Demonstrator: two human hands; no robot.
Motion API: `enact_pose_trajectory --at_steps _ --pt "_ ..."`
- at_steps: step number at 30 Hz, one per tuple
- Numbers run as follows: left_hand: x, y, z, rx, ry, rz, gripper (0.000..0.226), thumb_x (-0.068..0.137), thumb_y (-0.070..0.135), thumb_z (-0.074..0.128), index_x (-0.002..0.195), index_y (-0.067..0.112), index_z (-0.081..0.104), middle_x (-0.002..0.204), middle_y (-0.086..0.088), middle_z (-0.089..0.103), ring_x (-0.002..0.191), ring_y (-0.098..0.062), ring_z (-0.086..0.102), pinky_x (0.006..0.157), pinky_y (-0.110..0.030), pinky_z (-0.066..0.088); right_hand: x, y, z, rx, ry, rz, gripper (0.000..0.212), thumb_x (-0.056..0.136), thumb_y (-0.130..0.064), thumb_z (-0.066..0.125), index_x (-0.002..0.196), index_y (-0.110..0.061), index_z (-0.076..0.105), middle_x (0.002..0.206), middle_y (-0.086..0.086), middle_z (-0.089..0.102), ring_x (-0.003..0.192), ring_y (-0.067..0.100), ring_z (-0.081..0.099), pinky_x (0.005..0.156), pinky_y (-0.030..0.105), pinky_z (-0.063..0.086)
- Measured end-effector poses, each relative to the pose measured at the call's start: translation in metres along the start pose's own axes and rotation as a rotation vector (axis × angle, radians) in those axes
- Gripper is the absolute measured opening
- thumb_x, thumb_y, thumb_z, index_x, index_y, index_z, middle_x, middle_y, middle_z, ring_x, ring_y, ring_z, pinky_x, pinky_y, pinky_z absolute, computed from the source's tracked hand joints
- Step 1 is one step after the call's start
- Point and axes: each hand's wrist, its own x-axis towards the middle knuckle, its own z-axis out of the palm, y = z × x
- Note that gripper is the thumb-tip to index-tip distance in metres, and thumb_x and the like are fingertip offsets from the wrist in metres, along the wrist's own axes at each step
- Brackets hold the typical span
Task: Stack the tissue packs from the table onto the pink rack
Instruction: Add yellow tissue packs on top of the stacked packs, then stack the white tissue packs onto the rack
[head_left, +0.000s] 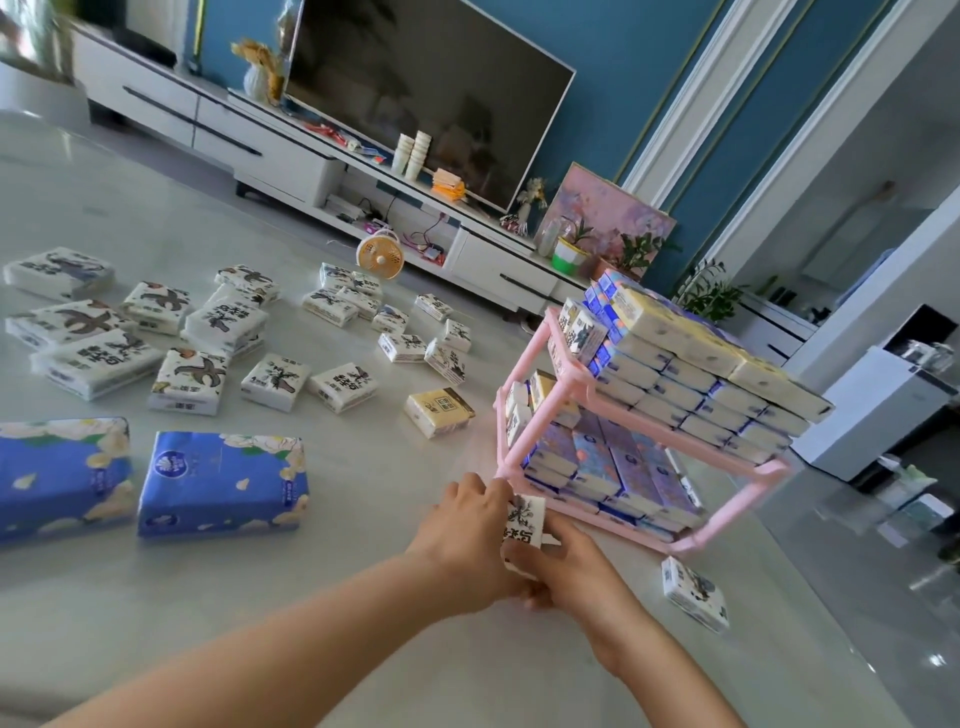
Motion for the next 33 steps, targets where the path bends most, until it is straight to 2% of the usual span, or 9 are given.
enact_pose_trajectory --at_steps 4,7,9,18,22,26,28,31,33 --pt "0.004 -0.030 -0.031 0.085 0.046 -0.109 0.051 0.084 0.012 0.053 0.133 0.015 0.037 0.132 -0.008 0.037 0.122 -0.024 0.035 0.099 -0.031 0.037 0.018 -0.018 0.025 -0.189 -0.084 -0.020 0.015 0.091 -0.020 0.057 0.102 -0.010 0.060 0.077 0.001 0.065 0.053 0.009 0.053 0.050 0.019 0.041" --pt "0.000 -0.046 -0.047 0.181 0.185 -0.169 0.041 0.088 0.009 0.047 0.128 0.014 0.043 0.131 -0.006 0.040 0.121 -0.023 0.038 0.095 -0.031 0.037 0.038 -0.036 0.038 -0.792 0.141 -0.304 0.032 0.092 -0.037 0.052 0.115 -0.016 0.058 0.102 -0.004 0.059 0.094 0.010 0.056 0.078 0.019 0.042" --pt "-0.002 -0.052 -0.051 0.256 0.239 -0.177 0.037 0.090 0.013 0.045 0.127 0.016 0.044 0.132 -0.004 0.040 0.122 -0.022 0.037 0.096 -0.030 0.034 0.053 -0.056 0.048 -0.965 0.246 -0.480 0.037 0.092 -0.039 0.048 0.121 -0.016 0.054 0.118 0.002 0.052 0.114 0.019 0.047 0.093 0.027 0.036" --pt "-0.004 -0.060 -0.042 0.468 0.158 -0.092 0.035 0.092 0.018 0.040 0.127 0.014 0.041 0.127 -0.005 0.039 0.116 -0.024 0.039 0.092 -0.031 0.032 0.154 -0.086 0.067 -0.950 0.129 -0.119 0.066 0.089 -0.032 0.047 0.146 -0.017 0.019 0.143 0.018 0.033 0.132 0.035 0.031 0.107 0.038 0.030" --pt "0.002 -0.063 -0.040 0.464 0.128 -0.139 0.042 0.096 0.037 0.040 0.132 0.016 0.036 0.129 -0.006 0.040 0.122 -0.025 0.037 0.098 -0.035 0.032 0.157 -0.079 0.069 -0.949 0.115 -0.102 0.058 0.086 -0.041 0.051 0.136 -0.016 0.037 0.135 0.016 0.039 0.126 0.033 0.038 0.100 0.035 0.035" --pt "0.007 -0.058 -0.038 0.454 0.170 -0.203 0.042 0.094 0.031 0.040 0.133 0.017 0.033 0.130 -0.005 0.040 0.122 -0.023 0.038 0.100 -0.034 0.031 0.142 -0.082 0.065 -0.791 0.251 -0.315 0.052 0.072 -0.038 0.067 0.118 -0.019 0.051 0.120 0.008 0.053 0.109 0.023 0.050 0.088 0.029 0.042" --pt "0.007 -0.050 -0.040 0.254 0.348 -0.207 0.042 0.092 0.022 0.040 0.132 0.017 0.031 0.132 -0.002 0.042 0.122 -0.021 0.040 0.098 -0.030 0.033 0.122 -0.083 0.061 -0.645 0.277 -0.434 0.048 0.066 -0.038 0.070 0.109 -0.024 0.054 0.111 0.004 0.056 0.099 0.018 0.054 0.083 0.027 0.045" --pt "0.010 -0.031 -0.051 -0.421 0.653 -0.283 0.036 0.095 0.021 0.033 0.131 0.017 0.040 0.126 -0.004 0.051 0.115 -0.022 0.049 0.092 -0.032 0.038 0.076 -0.077 0.046 -0.415 0.209 -0.544 0.049 0.058 -0.045 0.071 0.102 -0.028 0.055 0.100 -0.005 0.061 0.088 0.007 0.057 0.075 0.020 0.048" --pt "0.010 -0.019 -0.058 -0.880 0.580 -0.338 0.029 0.097 0.028 0.038 0.118 0.015 0.051 0.112 -0.006 0.059 0.095 -0.025 0.058 0.087 -0.036 0.048 0.046 -0.065 0.029 -0.314 0.174 -0.580 0.050 0.059 -0.045 0.077 0.102 -0.028 0.057 0.093 -0.011 0.063 0.082 0.002 0.058 0.071 0.016 0.048"
